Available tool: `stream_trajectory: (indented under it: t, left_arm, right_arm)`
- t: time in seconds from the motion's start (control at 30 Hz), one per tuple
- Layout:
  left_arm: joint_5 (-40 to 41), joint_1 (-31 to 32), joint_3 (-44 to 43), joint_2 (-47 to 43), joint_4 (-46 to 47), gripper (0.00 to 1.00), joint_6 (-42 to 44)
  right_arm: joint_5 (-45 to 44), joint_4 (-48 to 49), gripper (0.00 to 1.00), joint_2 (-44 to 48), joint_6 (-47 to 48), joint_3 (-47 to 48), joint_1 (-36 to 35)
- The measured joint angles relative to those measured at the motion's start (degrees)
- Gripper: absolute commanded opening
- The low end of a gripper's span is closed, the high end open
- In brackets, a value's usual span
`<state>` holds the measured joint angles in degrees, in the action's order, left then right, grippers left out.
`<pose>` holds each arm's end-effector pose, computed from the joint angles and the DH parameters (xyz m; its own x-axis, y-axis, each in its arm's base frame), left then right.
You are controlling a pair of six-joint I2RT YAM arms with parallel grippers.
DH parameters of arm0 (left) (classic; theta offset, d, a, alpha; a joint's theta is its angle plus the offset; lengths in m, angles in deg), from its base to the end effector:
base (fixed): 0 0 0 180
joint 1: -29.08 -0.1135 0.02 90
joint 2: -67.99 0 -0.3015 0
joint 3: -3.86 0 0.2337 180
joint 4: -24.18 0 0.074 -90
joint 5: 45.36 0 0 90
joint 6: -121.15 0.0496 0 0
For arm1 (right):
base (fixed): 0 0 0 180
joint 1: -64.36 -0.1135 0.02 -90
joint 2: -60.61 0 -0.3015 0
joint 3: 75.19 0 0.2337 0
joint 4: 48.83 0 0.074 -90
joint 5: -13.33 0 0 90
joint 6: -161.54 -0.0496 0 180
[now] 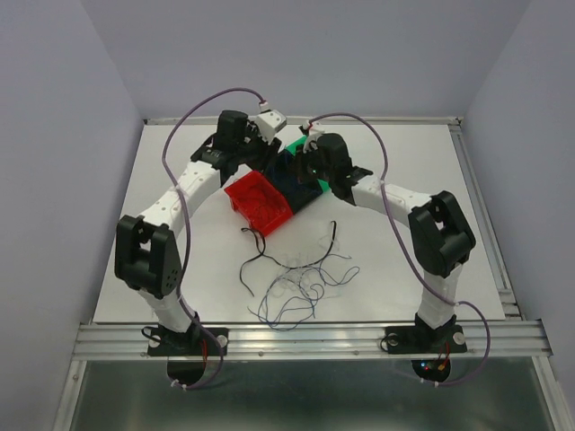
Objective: Untangle the cables
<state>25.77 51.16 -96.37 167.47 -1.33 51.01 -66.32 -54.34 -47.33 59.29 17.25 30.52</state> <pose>0.3768 -0.1702 0.3633 -0.1517 0.4085 -0.9001 0.7224 0.6674 0.1811 0.3710 0.2595 0.2939 -0.4368 -0.0416 -0.8986 -0.6083 0.7496 0.2610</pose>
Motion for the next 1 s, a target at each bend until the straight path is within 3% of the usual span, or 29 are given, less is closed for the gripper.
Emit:
stream_trajectory:
  t: [0.33,0.5,1.0]
  left_arm:
    - [-1.70,-0.07,18.43,-19.37,-1.46,0.59,1.46]
    - [-0.07,-0.07,23.10,-26.67,-0.59,0.61,0.85]
    - [0.39,-0.09,24.92,-26.84,2.25,0.61,0.61]
  right_arm:
    - [1.81,1.33,0.01,-4.61,-5.09,4.92,0.48]
    - [2.36,3.69,0.00,-4.59,-7.98,5.62,0.50]
    - [0.61,8.76,0.01,-4.35,-18.58,5.62,0.50]
